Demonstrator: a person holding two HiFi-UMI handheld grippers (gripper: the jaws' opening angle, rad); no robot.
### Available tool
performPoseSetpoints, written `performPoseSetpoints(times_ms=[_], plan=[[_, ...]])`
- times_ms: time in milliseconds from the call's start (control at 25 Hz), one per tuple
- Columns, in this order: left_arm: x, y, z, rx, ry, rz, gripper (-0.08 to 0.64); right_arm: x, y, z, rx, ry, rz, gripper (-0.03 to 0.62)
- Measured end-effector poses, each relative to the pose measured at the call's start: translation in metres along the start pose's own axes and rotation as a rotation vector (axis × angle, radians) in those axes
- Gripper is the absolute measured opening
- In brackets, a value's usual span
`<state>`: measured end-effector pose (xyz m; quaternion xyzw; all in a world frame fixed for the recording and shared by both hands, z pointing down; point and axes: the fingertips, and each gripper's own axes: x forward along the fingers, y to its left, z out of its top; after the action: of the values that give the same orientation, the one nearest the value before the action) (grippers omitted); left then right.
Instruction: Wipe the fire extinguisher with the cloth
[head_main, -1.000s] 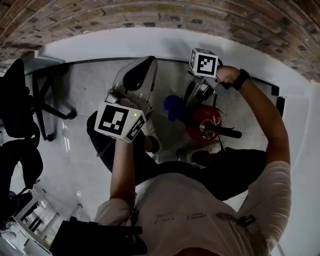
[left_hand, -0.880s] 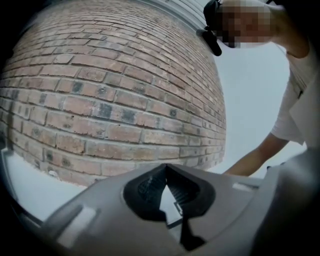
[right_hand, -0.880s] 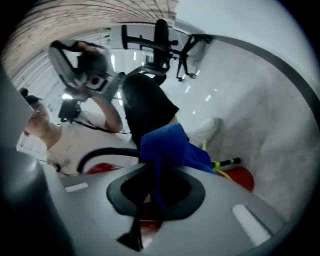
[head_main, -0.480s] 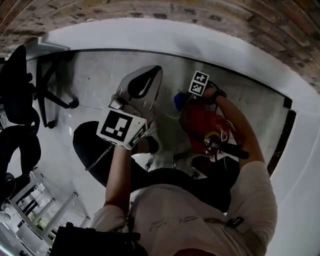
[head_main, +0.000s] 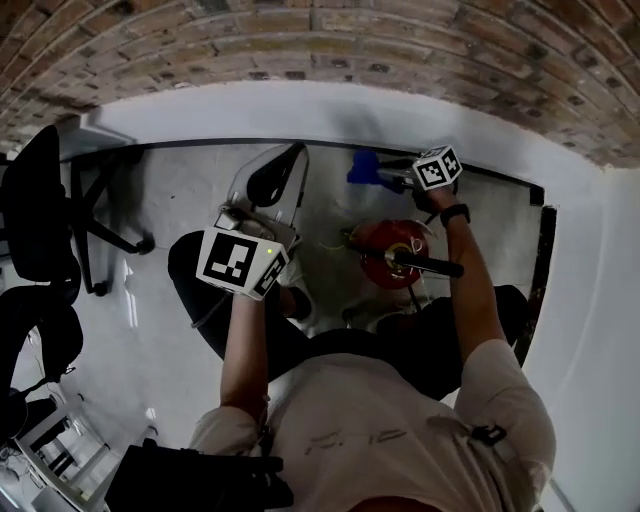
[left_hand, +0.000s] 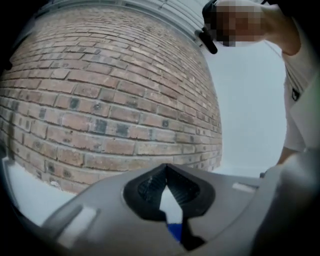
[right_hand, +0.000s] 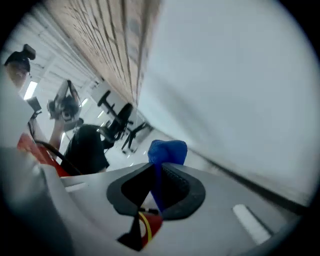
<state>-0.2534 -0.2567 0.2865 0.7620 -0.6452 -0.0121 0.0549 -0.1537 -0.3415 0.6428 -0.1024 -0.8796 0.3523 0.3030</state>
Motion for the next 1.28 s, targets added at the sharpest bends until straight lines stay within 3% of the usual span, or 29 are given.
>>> performPoseSetpoints(times_ms=[160, 280, 440, 560, 640, 920, 1280], plan=[[-0.008, -0.02, 0.02, 0.017, -0.089, -0.041, 0.0, -0.138, 0.065, 0.102, -0.111, -0.478, -0.279, 0.051], [-0.022, -0.036, 0.041, 0.043, -0.144, -0.037, 0.0, -0.213, 0.148, 0.135, -0.28, -0.702, -0.45, 0.051], [-0.043, -0.074, 0.051, 0.107, -0.183, -0.076, 0.0, -0.25, 0.25, 0.123, -0.444, -0.851, -0.619, 0.052], [-0.061, -0.103, 0.054, 0.111, -0.199, -0.102, 0.0, -0.263, 0.291, 0.098, -0.525, -0.845, -0.824, 0.057], [-0.078, -0.12, 0.056, 0.118, -0.209, -0.115, 0.0, -0.272, 0.31, 0.083, -0.551, -0.849, -0.911, 0.057], [-0.153, -0.179, 0.06, 0.089, -0.224, -0.156, 0.0, -0.258, 0.412, 0.029, -0.552, -0.948, -0.867, 0.057], [-0.28, -0.28, 0.037, 0.137, -0.205, -0.145, 0.0, -0.235, 0.533, -0.097, -0.518, -1.01, -0.881, 0.057]])
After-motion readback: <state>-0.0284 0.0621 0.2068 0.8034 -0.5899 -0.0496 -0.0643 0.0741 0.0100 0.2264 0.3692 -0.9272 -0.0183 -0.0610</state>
